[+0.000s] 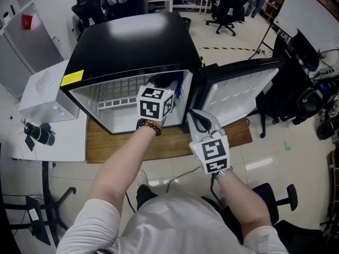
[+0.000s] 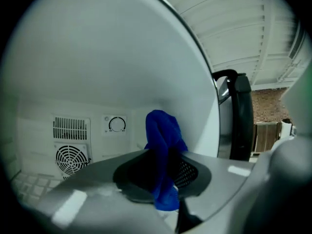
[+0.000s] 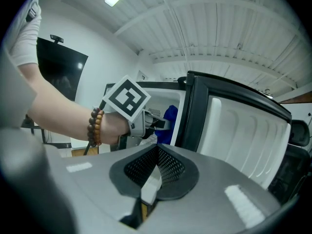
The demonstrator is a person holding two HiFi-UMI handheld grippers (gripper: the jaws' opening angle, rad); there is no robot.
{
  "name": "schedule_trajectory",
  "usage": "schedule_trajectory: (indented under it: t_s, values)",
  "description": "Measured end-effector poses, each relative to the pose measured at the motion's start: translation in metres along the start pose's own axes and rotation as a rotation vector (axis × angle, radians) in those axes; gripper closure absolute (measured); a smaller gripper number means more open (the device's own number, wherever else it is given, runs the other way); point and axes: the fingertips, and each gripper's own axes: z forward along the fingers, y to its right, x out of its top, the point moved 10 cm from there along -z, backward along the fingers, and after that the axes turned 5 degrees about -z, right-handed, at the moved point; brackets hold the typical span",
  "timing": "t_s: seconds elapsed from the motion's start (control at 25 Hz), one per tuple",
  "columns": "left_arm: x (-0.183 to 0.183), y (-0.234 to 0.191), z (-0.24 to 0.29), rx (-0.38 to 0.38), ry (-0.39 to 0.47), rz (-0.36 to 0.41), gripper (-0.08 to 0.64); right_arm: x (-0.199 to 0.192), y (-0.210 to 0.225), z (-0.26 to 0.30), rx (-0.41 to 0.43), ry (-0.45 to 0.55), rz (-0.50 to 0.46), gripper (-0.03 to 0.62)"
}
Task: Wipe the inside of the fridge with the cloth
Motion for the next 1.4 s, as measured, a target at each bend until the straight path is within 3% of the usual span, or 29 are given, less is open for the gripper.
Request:
schedule_trajectory:
  t_s: [0.76, 1.4]
  values:
    - [0.005, -0.035, 0.041, 0.092, 0.016, -0.042, 0.492, -0.014, 0.001, -0.006, 0.012, -0.025, 0.038, 0.591]
    - [0.005, -0.043, 0.043, 0.133, 0.027, -0.052, 0.491, -0.02, 0.006, -0.011, 0.007, -0.033, 0.049, 0.591]
